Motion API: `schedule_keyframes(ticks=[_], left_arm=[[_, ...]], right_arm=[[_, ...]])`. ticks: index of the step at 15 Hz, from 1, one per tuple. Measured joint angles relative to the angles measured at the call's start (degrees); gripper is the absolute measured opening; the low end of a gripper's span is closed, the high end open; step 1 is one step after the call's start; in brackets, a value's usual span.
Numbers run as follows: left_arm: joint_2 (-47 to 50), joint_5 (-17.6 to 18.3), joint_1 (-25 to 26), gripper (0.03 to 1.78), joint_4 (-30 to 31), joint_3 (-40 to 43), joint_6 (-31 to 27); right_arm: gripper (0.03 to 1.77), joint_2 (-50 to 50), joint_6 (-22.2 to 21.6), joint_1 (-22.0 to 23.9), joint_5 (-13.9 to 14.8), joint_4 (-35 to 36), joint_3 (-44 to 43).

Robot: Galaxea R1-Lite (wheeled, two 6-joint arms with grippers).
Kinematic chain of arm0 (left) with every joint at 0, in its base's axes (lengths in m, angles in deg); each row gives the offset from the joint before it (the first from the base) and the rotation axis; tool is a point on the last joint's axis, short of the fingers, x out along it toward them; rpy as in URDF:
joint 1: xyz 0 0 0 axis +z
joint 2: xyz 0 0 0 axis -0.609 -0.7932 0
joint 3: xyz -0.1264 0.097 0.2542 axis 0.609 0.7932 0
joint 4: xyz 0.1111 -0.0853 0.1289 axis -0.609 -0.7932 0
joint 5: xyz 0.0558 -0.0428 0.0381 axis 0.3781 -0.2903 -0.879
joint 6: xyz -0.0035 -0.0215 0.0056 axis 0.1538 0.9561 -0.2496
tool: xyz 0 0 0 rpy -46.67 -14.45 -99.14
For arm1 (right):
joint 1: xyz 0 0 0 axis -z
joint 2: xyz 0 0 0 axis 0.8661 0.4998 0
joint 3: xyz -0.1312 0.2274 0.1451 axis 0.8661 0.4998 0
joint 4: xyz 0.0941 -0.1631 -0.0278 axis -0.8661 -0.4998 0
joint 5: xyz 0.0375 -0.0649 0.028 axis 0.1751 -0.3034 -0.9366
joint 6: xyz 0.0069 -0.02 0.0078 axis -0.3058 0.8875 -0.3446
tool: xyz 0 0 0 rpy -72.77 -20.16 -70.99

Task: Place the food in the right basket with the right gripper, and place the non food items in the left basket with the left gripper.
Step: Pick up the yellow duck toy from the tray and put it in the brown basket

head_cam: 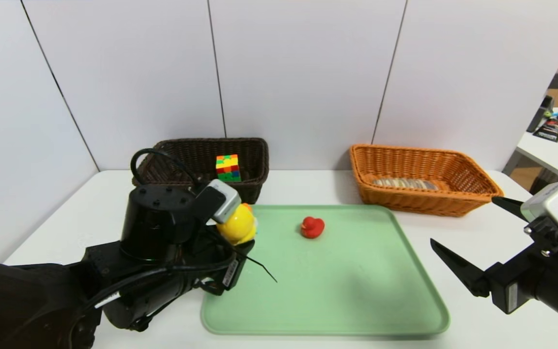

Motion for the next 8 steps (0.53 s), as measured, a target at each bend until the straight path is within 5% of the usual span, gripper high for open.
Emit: schedule_keyframes(ticks=[8], left_arm=[[8.0,-0.5,-0.7,0.76,-9.7,-7.6,-2.5]], right_arm=[[1.69,0.0,0.0,0.0,0.0,0.0,0.2]])
